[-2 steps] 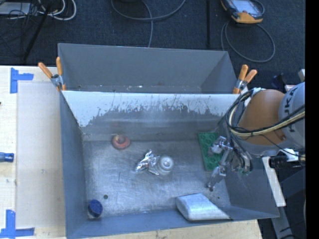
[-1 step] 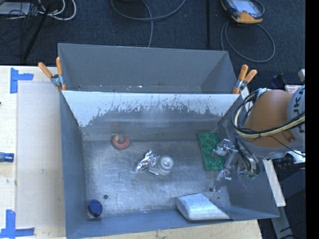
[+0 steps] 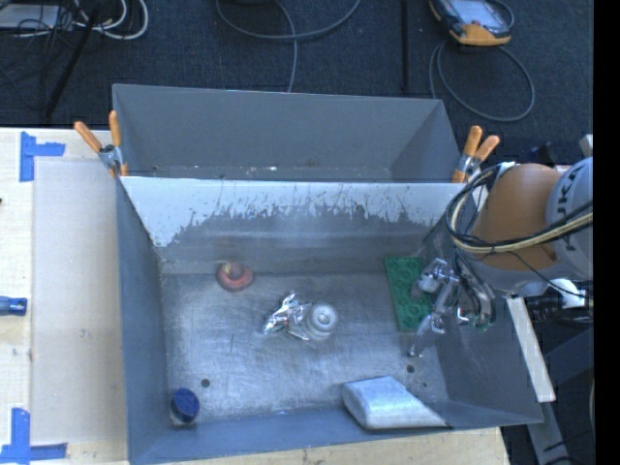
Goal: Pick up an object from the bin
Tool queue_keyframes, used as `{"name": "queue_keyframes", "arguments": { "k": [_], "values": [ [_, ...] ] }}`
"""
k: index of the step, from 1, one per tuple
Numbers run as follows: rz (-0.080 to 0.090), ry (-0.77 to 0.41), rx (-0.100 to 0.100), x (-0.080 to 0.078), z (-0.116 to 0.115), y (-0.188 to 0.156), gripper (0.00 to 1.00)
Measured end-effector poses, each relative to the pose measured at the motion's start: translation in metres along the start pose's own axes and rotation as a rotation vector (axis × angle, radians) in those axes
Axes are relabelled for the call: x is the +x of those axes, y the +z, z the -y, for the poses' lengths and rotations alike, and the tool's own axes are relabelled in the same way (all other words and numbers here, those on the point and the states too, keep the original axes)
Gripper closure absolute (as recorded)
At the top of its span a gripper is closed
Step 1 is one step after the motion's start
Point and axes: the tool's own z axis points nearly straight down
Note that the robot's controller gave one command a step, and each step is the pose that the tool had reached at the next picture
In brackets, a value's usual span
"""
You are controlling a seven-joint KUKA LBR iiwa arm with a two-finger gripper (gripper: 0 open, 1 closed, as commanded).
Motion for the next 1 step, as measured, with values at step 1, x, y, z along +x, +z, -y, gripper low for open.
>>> {"name": "queue_keyframes", "arguments": {
  "k": [1],
  "values": [
    [0.009, -0.003, 0.002, -0.0021, 0.0, -0.0036, 1.0]
  ]
}}
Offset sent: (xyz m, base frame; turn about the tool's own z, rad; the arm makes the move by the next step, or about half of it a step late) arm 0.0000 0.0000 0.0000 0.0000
